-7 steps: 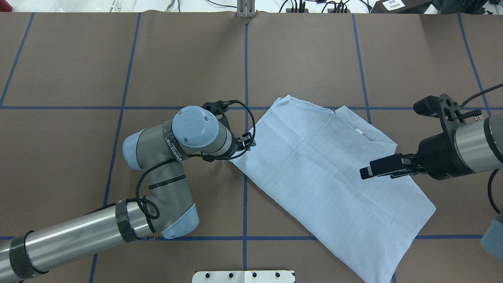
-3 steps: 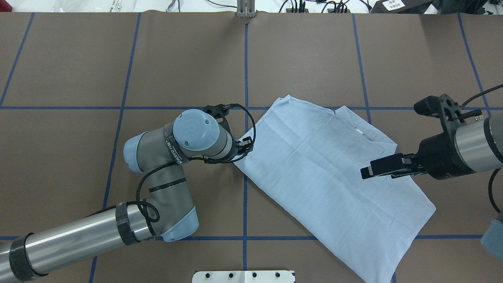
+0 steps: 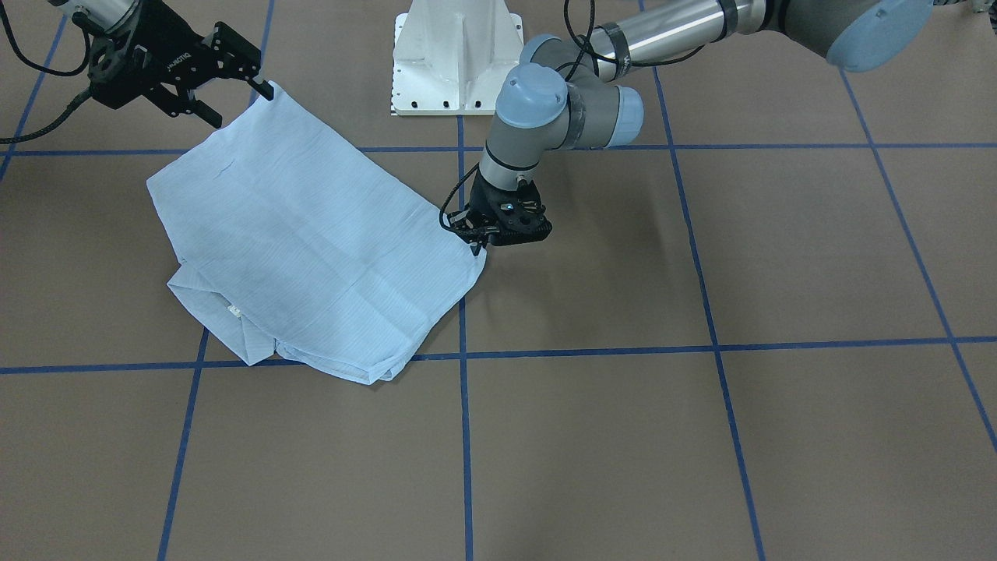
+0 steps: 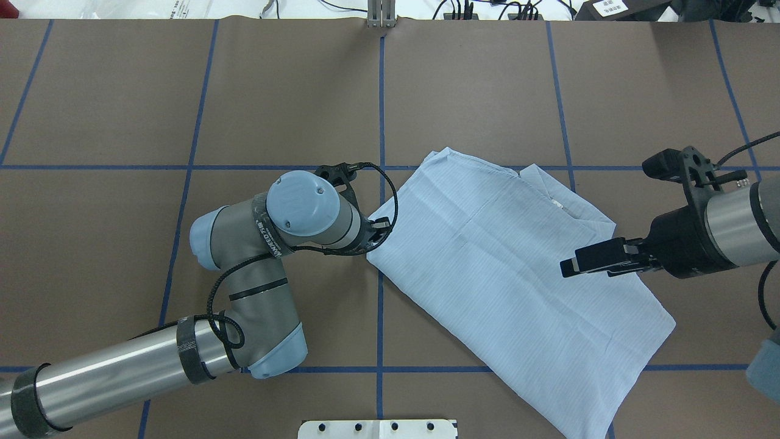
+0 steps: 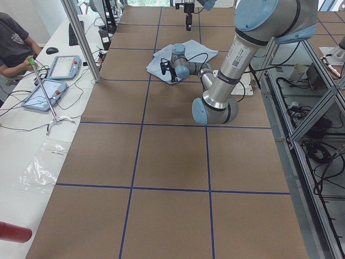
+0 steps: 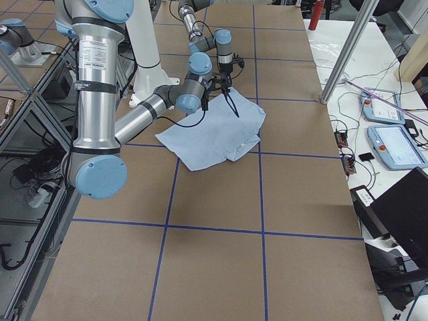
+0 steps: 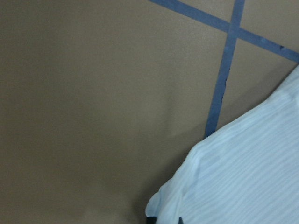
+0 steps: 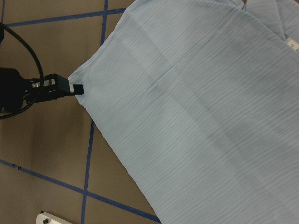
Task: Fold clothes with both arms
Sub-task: 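Grasp the shirt corner nearest the left gripper while the right gripper withdraws, then pull the shirt corner with the left gripper to straighten the bundle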
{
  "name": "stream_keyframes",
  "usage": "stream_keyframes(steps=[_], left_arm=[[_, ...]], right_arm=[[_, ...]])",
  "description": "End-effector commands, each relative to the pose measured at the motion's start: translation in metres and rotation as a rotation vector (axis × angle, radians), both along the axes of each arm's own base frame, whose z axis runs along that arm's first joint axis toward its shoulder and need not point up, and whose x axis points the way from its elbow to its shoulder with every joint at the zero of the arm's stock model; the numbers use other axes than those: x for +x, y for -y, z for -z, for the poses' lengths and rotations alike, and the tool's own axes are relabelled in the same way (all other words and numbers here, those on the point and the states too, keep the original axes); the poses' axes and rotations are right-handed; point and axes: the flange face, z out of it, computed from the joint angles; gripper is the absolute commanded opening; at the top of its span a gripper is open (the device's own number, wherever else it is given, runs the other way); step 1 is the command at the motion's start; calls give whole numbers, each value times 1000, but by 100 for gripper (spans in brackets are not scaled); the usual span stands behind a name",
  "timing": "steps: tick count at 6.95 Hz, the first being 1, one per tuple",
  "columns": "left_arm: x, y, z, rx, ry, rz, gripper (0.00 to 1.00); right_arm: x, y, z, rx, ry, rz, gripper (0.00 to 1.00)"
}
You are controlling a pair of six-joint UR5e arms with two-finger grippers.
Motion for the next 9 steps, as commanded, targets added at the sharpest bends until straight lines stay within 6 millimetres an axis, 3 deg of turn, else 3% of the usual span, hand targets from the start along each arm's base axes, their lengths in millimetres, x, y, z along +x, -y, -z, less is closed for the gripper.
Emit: stream_keyframes(steps=[1,3,4,6,7,9], left_arm=[[-22,27,-9,-2,15,45,0],[-57,92,-30,74,78,85,0],[-84,142,-34,126,119,115,0],[-102,245,-34,189,133,192,0],[-103,273,-40,255,118,229,0],[-90,300,-40,356,91,328,0]], right_arm=[[0,4,-2,-3,-4,-11,100],[2,9,-6,-5,-13,-30,100],[4,12,-7,-6,-16,-42,100],[0,27,-8,-6,-16,-60,100],[-4,32,-8,-5,-17,-63,100],[4,38,-8,-6,-17,-86,100]])
